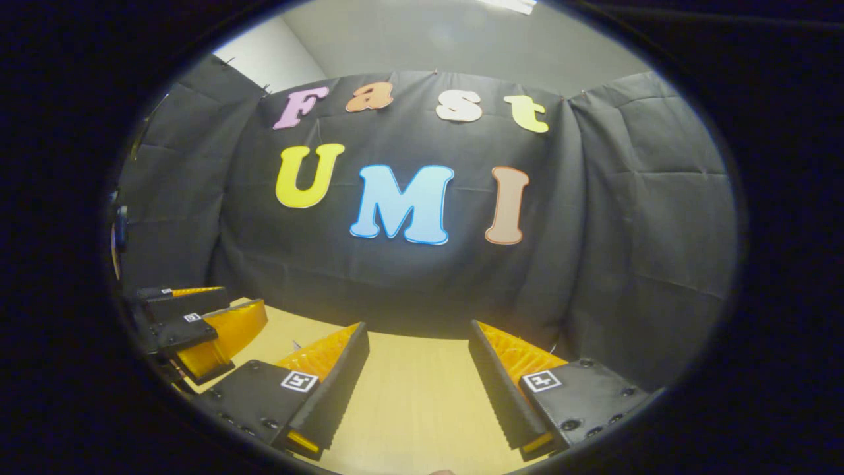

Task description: Put the toothbrush and toothpaste on the desktop into the cup, then pick up the cup and place it on the coaster on the desktop.

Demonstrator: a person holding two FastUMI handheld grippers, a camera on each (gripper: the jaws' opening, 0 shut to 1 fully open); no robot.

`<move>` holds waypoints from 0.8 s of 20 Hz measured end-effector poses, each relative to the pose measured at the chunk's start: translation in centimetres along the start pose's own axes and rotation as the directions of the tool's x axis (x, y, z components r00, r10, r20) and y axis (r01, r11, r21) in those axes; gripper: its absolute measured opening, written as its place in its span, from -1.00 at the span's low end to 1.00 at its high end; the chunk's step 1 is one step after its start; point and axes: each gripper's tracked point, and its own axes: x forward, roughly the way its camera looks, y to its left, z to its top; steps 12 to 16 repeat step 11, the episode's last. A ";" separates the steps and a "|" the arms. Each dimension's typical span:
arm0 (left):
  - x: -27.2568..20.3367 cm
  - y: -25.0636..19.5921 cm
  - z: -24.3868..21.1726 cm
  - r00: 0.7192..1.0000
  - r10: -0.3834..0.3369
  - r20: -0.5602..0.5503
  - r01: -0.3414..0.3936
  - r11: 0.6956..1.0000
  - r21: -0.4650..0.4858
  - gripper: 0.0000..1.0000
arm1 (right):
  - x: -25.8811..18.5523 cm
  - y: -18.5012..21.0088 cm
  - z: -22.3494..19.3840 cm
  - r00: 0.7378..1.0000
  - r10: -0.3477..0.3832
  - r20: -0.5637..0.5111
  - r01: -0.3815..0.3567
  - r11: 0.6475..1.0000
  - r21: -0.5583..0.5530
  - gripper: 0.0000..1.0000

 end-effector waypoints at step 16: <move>1.2 -3.4 0.8 0.997 -0.065 0.037 0.066 0.998 -0.020 0.77 | -0.1 -5.1 0.5 0.991 -0.126 0.054 0.120 0.987 0.103 0.96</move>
